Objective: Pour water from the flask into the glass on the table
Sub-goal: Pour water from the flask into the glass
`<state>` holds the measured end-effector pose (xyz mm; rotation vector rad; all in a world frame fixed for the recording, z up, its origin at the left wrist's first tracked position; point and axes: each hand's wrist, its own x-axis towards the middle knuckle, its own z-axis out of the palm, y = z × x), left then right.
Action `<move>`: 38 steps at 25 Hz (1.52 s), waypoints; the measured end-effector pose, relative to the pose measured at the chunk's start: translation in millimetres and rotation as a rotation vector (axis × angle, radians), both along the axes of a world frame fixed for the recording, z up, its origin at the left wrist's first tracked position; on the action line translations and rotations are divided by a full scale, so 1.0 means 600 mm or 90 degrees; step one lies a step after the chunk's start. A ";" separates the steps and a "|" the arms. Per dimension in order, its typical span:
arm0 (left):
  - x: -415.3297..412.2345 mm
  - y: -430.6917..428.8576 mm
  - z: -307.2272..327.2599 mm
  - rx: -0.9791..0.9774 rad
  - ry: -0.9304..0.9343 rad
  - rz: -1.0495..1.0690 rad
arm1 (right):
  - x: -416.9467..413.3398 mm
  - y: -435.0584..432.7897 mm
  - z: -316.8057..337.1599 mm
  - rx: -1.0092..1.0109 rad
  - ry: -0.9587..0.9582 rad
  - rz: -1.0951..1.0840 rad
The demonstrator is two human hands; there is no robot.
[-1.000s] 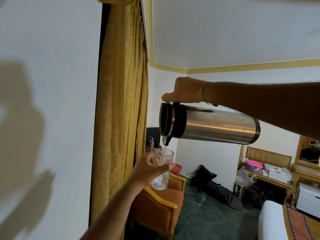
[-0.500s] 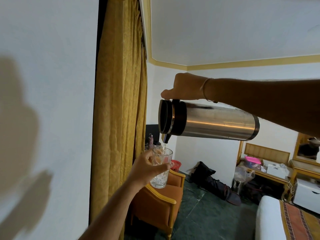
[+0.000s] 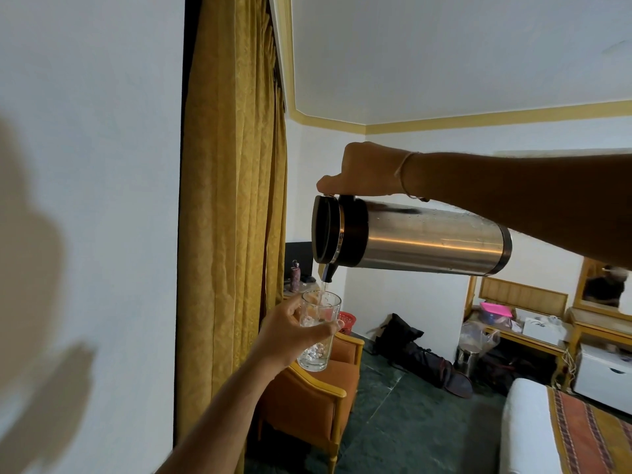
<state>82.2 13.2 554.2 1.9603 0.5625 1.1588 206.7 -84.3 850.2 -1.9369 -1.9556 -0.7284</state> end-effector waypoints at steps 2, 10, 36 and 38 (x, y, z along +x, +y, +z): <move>0.002 -0.001 -0.001 0.001 0.006 0.002 | 0.003 -0.001 -0.003 0.000 0.002 -0.003; 0.012 -0.001 -0.009 0.020 0.029 0.017 | 0.006 -0.007 -0.014 -0.005 0.011 -0.017; 0.033 -0.002 -0.022 0.044 -0.018 -0.001 | 0.045 0.017 -0.045 -0.035 0.022 -0.045; 0.032 -0.004 -0.021 0.039 -0.017 0.000 | 0.048 0.016 -0.046 -0.039 0.027 -0.046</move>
